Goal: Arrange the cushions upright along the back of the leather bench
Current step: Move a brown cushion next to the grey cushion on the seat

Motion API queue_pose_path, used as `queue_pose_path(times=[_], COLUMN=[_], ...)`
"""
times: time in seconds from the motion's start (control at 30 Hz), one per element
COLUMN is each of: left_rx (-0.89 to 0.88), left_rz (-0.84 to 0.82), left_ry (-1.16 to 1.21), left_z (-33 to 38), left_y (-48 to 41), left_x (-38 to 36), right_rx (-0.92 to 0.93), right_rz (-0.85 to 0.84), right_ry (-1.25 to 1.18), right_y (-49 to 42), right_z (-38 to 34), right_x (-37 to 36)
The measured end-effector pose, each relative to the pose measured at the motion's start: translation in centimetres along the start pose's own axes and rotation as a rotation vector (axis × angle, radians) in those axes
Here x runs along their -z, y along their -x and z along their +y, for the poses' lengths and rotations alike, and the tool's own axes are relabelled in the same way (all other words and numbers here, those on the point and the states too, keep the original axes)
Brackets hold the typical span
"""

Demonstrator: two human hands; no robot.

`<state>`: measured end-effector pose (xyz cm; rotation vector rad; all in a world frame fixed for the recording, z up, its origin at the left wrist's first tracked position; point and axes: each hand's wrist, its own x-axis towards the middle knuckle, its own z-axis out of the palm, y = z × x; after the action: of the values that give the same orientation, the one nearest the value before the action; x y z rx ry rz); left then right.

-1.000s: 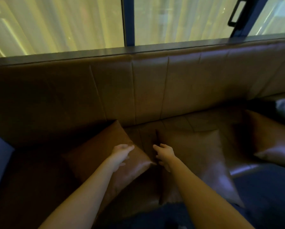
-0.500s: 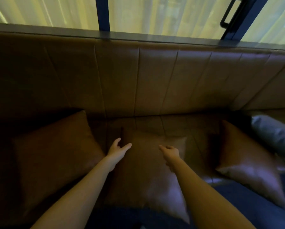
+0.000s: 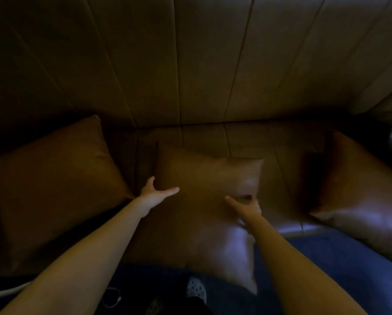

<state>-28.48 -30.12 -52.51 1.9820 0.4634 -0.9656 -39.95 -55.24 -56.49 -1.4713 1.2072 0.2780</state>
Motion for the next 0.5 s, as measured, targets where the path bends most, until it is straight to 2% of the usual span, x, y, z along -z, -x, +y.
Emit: queue_pose_path(times=[0.13, 0.23, 0.37, 0.5], left_rx=[0.075, 0.100, 0.053, 0.029], left_rz=[0.064, 0.077, 0.195, 0.204], left_ry=[-0.147, -0.082, -0.063, -0.026], left_z=[-0.4, -0.9, -1.6, -1.1], left_y=[-2.2, -3.1, -3.1, -2.8], left_x=[-0.6, -0.9, -1.9, -1.9], right_rx=[-0.006, 0.015, 0.048, 0.060], right_rz=[-0.024, -0.044, -0.031, 0.008], right_ry=[-0.034, -0.043, -0.026, -0.017], right_y=[-4.5, -1.7, 0.0, 0.8], right_z=[3.3, 1.6, 0.9, 0.3], right_x=[0.8, 1.1, 1.3, 1.3])
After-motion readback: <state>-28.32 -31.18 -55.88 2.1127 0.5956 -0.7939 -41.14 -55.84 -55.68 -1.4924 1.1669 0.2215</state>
